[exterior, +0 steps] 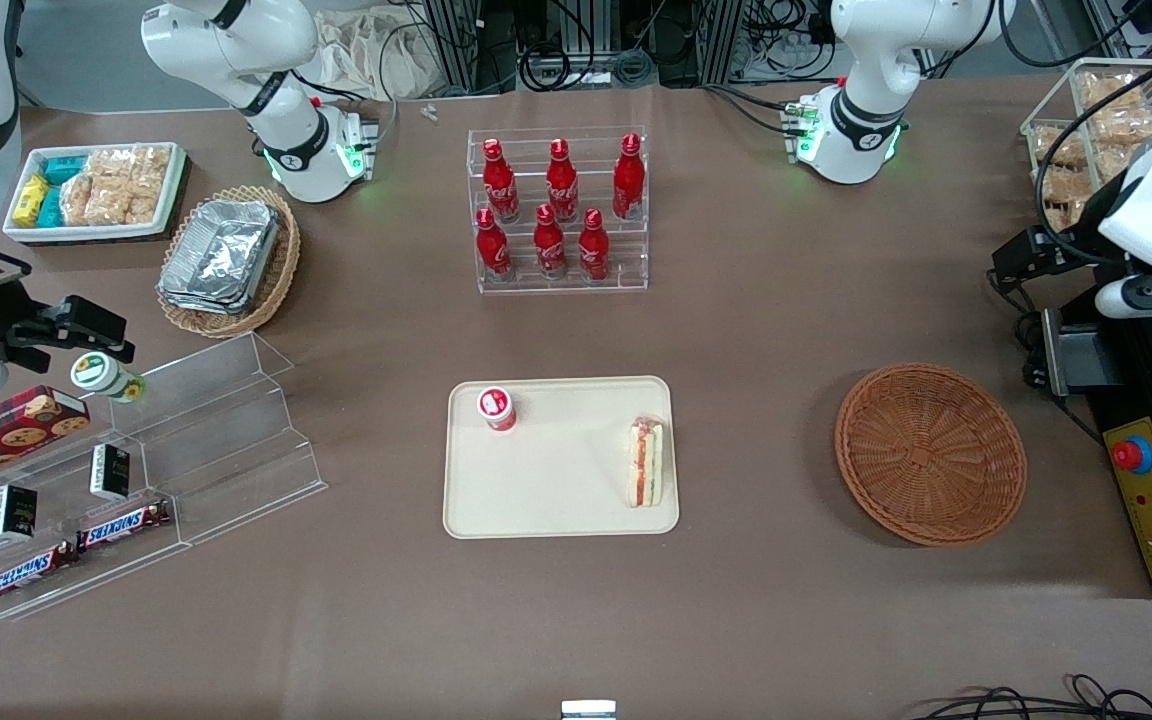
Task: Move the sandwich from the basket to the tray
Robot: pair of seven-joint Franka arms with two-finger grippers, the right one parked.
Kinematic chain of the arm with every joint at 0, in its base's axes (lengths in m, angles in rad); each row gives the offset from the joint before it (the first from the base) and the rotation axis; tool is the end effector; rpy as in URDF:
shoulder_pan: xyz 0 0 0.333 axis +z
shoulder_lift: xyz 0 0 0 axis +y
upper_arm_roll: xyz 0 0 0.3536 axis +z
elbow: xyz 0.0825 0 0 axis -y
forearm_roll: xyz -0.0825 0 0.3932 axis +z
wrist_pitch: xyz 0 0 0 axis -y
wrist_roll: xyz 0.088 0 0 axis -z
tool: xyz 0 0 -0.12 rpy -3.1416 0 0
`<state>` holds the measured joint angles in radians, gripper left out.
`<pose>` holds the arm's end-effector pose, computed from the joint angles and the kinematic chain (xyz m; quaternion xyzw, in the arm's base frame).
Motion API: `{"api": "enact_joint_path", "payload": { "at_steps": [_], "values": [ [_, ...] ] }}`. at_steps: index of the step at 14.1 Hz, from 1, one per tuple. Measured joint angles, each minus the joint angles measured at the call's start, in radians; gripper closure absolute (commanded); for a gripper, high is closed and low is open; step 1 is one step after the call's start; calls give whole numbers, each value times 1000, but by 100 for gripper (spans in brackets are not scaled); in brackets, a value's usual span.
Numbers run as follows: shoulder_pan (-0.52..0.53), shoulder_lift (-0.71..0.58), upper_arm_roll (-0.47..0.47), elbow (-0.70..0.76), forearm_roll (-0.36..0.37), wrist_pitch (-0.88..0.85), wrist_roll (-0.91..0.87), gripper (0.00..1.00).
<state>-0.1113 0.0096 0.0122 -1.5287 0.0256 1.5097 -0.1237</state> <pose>0.5583 -0.0523 0.6586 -0.9997 -0.0129 0.0128 0.0144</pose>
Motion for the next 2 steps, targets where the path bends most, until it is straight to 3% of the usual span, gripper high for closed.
{"api": "enact_joint_path", "payload": {
  "at_steps": [2],
  "values": [
    [0,0,1,0,0,0,0,0]
  ]
}}
